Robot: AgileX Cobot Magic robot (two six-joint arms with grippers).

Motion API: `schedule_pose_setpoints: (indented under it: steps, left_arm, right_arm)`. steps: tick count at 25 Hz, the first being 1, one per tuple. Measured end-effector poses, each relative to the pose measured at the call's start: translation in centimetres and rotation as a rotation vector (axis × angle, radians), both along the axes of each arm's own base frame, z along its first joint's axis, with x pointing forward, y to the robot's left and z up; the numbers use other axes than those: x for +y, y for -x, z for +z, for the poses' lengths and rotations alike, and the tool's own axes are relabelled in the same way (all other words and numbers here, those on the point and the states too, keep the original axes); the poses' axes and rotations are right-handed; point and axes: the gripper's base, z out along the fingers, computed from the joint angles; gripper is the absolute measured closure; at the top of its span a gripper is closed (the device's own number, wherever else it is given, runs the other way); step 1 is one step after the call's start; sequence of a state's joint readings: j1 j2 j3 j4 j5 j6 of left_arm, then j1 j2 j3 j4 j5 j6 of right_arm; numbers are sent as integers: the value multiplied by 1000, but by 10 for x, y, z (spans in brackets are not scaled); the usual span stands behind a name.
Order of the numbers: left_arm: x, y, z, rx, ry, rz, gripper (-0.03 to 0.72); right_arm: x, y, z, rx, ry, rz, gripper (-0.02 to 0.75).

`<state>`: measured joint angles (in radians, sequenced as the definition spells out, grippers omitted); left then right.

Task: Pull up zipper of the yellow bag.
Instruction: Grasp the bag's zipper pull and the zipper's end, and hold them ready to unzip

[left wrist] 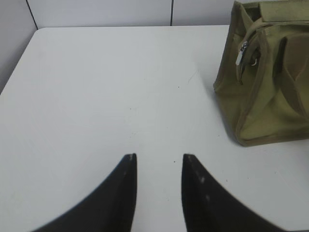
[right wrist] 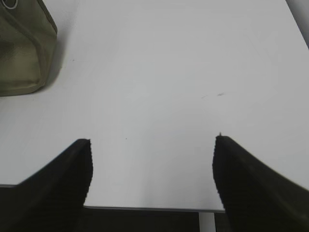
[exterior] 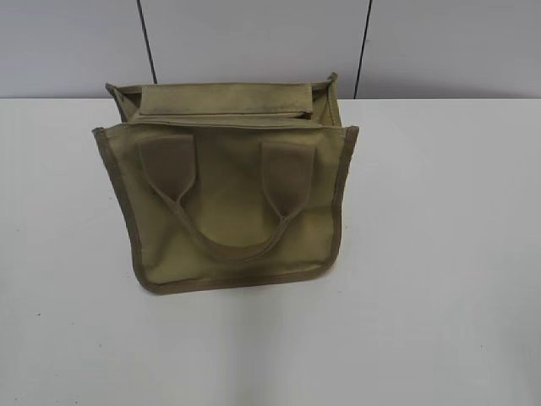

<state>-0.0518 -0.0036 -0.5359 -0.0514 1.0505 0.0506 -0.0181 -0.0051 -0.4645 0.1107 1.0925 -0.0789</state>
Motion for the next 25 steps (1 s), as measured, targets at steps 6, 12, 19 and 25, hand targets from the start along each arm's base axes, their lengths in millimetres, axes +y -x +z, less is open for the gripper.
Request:
schedule_pose_setpoints:
  steps: [6, 12, 19, 25]
  left_arm:
    - [0, 0, 0, 0, 0, 0, 450]
    - [0, 0, 0, 0, 0, 0, 451]
    - [0, 0, 0, 0, 1, 0, 451]
    - [0, 0, 0, 1, 2, 0, 452]
  right_arm:
    - [0, 0, 0, 0, 0, 0, 142]
    - [0, 0, 0, 0, 0, 0, 142]
    - [0, 0, 0, 0, 0, 0, 142]
    - [0, 0, 0, 0, 0, 0, 142]
